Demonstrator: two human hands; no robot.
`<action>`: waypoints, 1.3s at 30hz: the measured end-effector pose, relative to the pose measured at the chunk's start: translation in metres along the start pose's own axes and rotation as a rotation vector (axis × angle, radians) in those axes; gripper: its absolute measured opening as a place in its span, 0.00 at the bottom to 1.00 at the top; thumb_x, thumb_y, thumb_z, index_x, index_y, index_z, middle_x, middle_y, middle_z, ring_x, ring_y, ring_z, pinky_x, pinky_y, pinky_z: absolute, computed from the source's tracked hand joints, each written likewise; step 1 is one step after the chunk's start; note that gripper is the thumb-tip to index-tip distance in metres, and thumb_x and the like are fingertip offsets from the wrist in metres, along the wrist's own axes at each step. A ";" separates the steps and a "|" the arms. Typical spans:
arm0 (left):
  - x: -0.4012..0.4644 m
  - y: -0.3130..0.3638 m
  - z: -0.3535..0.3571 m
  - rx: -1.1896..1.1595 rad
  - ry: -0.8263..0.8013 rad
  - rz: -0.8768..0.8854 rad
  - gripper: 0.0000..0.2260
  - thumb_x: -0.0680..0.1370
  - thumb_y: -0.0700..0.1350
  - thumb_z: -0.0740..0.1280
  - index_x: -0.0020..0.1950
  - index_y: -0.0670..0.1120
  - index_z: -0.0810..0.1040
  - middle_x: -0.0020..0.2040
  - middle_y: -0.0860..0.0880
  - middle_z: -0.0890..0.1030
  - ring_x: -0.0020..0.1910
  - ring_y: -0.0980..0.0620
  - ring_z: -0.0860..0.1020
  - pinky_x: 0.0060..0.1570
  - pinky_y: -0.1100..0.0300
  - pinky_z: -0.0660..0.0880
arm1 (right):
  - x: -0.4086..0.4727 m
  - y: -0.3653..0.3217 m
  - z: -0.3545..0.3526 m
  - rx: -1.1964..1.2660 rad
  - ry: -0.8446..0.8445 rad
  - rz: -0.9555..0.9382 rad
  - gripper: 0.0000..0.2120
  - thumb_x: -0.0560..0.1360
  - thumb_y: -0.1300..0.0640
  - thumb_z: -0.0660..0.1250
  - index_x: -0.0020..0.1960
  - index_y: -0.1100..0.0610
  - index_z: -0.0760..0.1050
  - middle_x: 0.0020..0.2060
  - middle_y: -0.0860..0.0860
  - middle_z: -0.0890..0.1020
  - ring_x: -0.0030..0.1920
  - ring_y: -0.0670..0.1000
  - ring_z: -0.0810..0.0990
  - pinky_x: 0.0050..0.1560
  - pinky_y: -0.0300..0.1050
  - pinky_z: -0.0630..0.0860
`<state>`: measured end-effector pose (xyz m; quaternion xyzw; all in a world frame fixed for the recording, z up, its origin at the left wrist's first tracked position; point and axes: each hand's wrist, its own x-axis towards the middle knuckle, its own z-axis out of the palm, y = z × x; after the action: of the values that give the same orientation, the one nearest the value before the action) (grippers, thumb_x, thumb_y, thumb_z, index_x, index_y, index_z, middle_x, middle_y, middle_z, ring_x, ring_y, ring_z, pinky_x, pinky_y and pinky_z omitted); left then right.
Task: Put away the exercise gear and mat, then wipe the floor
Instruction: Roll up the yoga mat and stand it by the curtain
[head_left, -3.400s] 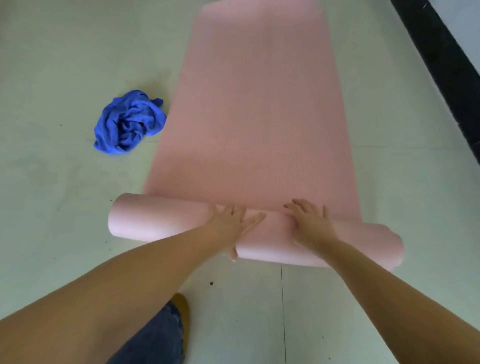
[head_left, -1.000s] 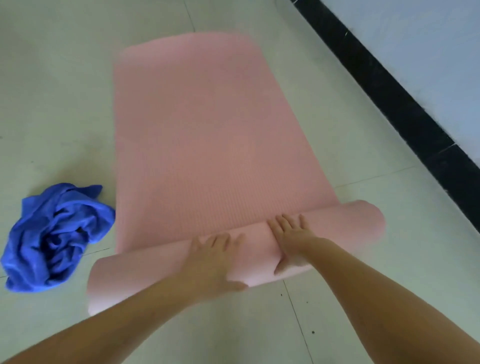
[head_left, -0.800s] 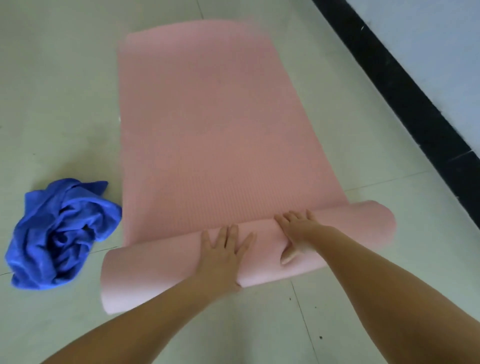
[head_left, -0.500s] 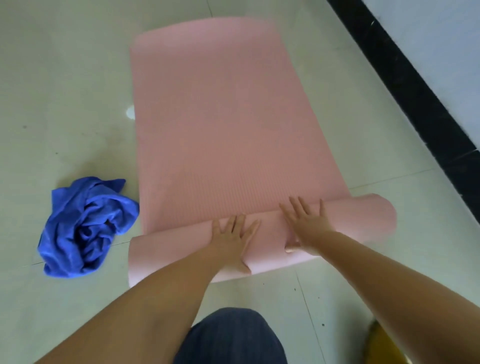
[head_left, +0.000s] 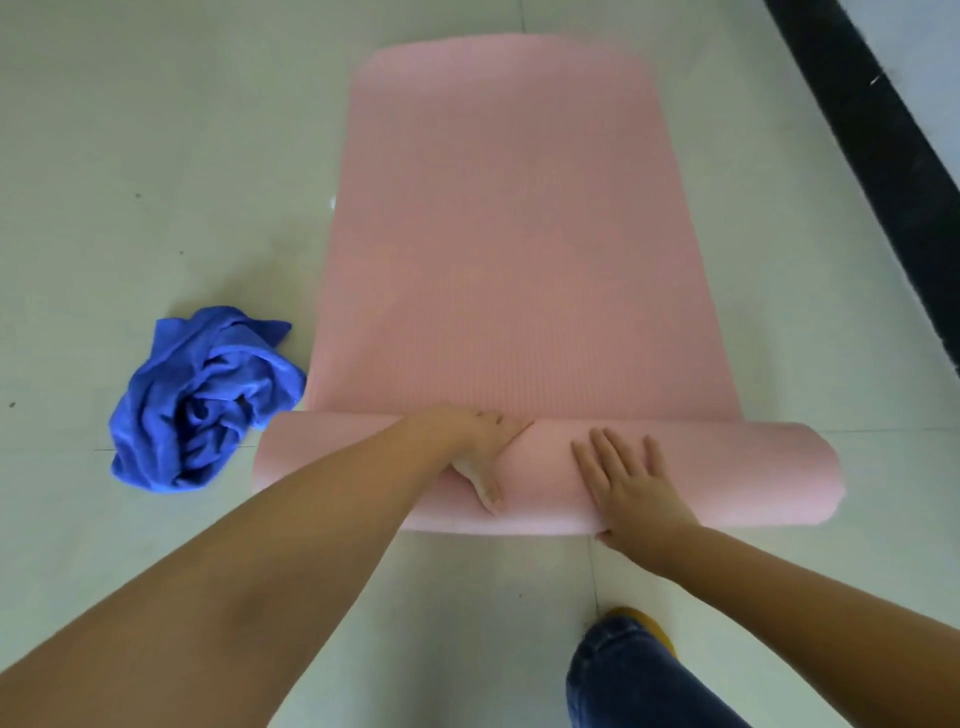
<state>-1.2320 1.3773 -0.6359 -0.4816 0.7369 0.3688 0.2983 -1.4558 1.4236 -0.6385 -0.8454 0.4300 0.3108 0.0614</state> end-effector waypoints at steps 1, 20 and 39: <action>-0.006 0.005 0.000 0.034 0.043 -0.028 0.51 0.67 0.61 0.73 0.78 0.52 0.42 0.77 0.46 0.55 0.74 0.43 0.59 0.70 0.37 0.55 | 0.002 0.004 0.005 0.023 0.001 -0.005 0.62 0.46 0.42 0.82 0.70 0.64 0.56 0.63 0.67 0.74 0.63 0.66 0.75 0.54 0.73 0.69; 0.010 0.011 -0.065 -0.033 0.003 -0.082 0.42 0.67 0.59 0.75 0.73 0.42 0.62 0.69 0.42 0.70 0.64 0.41 0.72 0.60 0.52 0.71 | 0.029 0.021 -0.026 0.052 0.322 0.028 0.48 0.60 0.48 0.76 0.74 0.60 0.59 0.72 0.61 0.66 0.72 0.60 0.66 0.64 0.77 0.59; 0.023 -0.008 0.017 0.273 0.639 -0.315 0.52 0.72 0.59 0.69 0.74 0.47 0.29 0.76 0.36 0.38 0.75 0.33 0.40 0.64 0.26 0.44 | 0.142 0.079 -0.094 0.318 -0.186 0.036 0.58 0.62 0.34 0.73 0.77 0.50 0.41 0.76 0.51 0.52 0.76 0.57 0.54 0.71 0.69 0.51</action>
<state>-1.2315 1.3779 -0.6652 -0.6354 0.7522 0.0479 0.1680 -1.4096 1.2414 -0.6326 -0.7850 0.4812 0.3167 0.2280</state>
